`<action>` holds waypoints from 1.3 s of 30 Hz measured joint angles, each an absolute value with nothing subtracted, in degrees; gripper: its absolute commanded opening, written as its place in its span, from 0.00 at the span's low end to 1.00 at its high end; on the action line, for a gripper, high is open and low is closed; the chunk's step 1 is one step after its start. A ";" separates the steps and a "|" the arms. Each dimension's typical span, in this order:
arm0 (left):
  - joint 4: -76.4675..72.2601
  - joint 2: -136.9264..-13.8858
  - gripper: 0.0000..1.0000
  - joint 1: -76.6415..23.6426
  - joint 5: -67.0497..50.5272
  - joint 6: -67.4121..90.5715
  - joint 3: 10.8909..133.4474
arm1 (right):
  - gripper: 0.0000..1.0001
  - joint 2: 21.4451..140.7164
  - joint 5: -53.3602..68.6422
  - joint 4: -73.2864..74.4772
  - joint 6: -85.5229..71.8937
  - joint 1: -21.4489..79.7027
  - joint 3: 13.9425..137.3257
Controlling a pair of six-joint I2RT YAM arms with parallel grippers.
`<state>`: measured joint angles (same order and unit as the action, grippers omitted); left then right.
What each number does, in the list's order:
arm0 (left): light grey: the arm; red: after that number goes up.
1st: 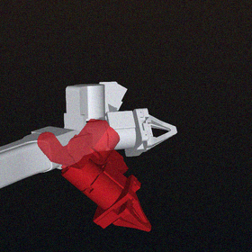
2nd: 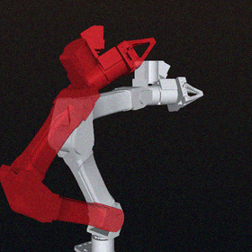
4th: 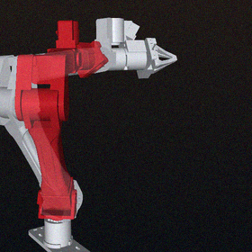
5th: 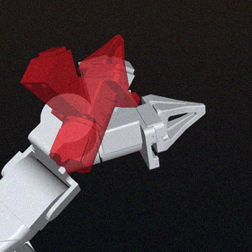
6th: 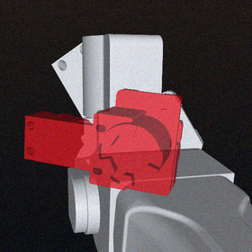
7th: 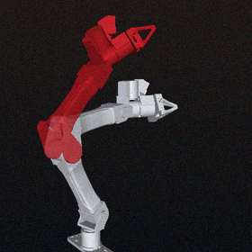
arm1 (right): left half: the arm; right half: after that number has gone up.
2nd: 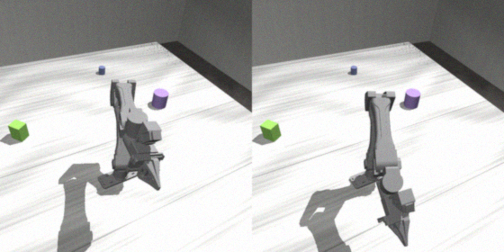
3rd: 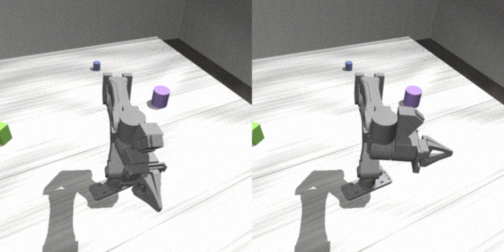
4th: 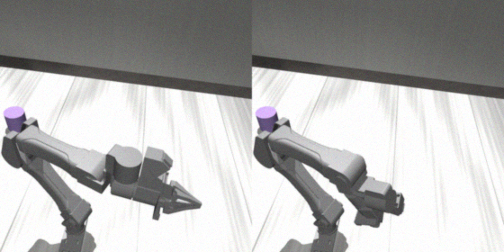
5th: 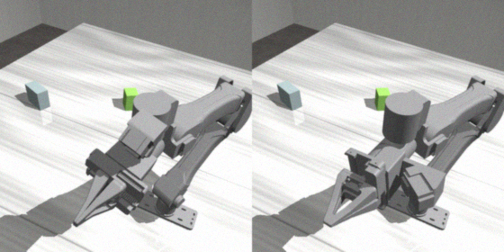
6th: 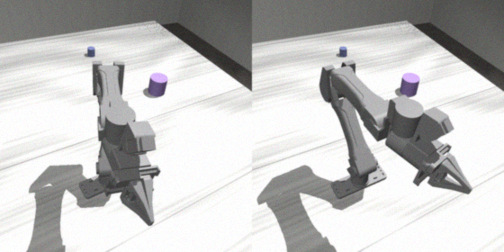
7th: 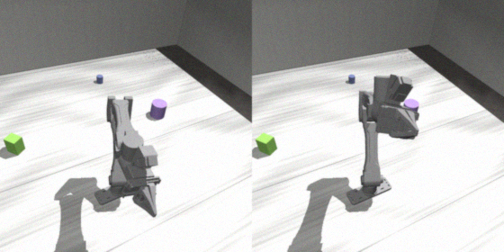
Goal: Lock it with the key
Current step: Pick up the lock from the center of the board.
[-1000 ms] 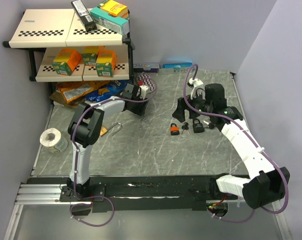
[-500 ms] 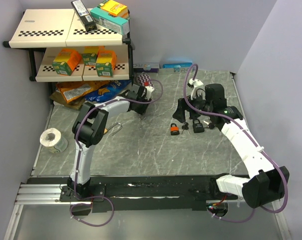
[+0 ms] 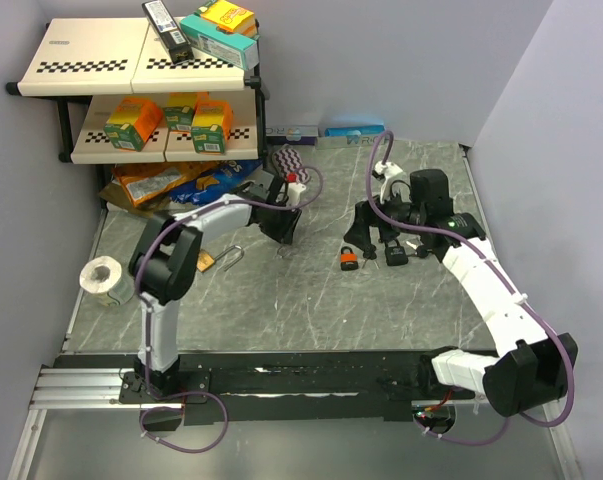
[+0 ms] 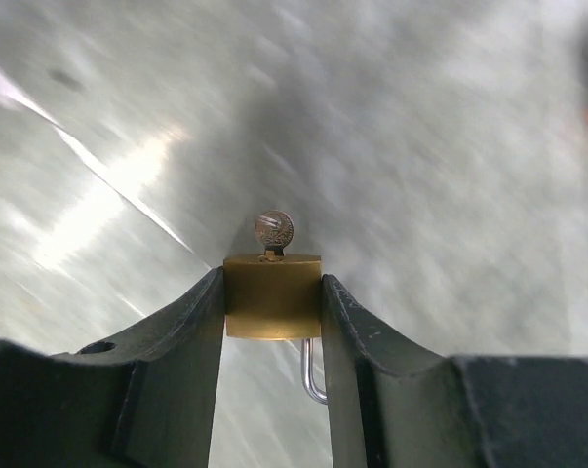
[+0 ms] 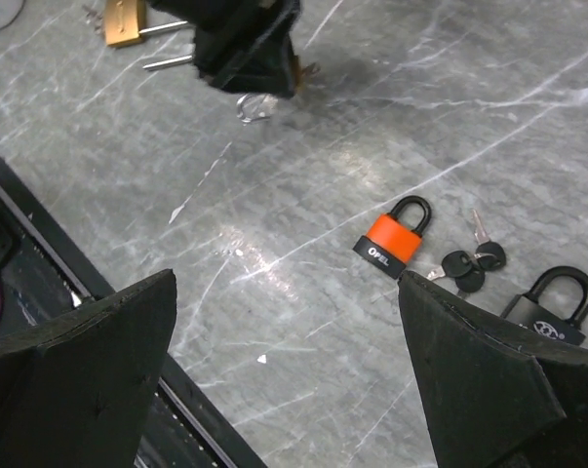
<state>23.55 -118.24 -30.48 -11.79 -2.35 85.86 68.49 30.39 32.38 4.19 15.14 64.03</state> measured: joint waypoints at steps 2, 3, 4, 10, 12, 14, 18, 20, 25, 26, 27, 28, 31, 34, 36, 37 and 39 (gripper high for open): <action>26.24 -114.34 0.01 -30.57 -16.49 -2.63 83.53 | 1.00 67.70 31.83 32.38 5.28 14.94 63.05; 27.53 -112.46 0.01 -30.59 -18.52 -2.90 82.70 | 1.00 67.05 32.47 32.34 5.82 14.83 62.24; 28.86 -110.56 0.01 -30.59 -20.58 -3.27 82.00 | 1.00 66.08 33.12 32.58 6.68 14.72 61.25; 36.36 -98.87 0.01 -30.79 -34.33 -6.20 79.79 | 0.93 59.48 40.82 35.51 18.24 14.63 58.30; 38.63 -96.49 0.01 -30.85 -39.05 -6.90 79.70 | 0.92 56.99 43.68 35.66 22.20 14.76 56.93; 40.93 -94.30 0.01 -31.05 -44.34 -7.66 79.68 | 0.91 54.33 45.52 35.66 26.04 15.73 55.31; 44.27 -91.64 0.01 -32.21 -52.40 -8.21 79.57 | 0.84 50.17 46.00 35.29 33.17 22.31 52.86; 45.56 -90.91 0.01 -32.95 -56.29 -8.27 79.35 | 0.77 48.60 45.41 33.71 36.18 26.68 51.57; 48.45 -90.76 0.01 -35.18 -61.56 -8.78 78.96 | 0.68 44.58 42.00 28.10 40.99 35.16 47.09; 48.90 -90.76 0.01 -35.57 -62.02 -8.86 78.96 | 0.67 44.31 41.39 27.22 41.56 36.14 46.74; 49.32 -90.76 0.01 -36.10 -62.52 -8.99 78.96 | 0.66 44.10 40.51 25.98 42.17 37.58 46.37; 49.74 -90.76 0.01 -36.47 -63.16 -9.21 78.96 | 0.64 44.07 39.90 25.15 42.78 38.57 46.24; 50.74 -90.70 0.01 -37.52 -64.51 -9.41 78.91 | 0.60 44.18 38.46 22.57 43.90 41.19 45.60; 50.78 -90.59 0.01 -38.17 -65.63 -9.37 78.41 | 0.59 44.88 37.93 21.08 44.23 43.24 45.60; 50.78 -90.56 0.01 -38.37 -66.15 -9.32 78.11 | 0.58 45.30 37.95 20.40 44.18 44.21 45.60; 50.78 -90.56 0.01 -38.48 -66.26 -9.23 78.02 | 0.57 45.54 37.93 20.23 44.18 44.80 45.60; 50.65 -90.56 0.01 -38.59 -66.46 -9.15 78.02 | 0.57 46.00 37.98 20.08 44.18 45.95 45.60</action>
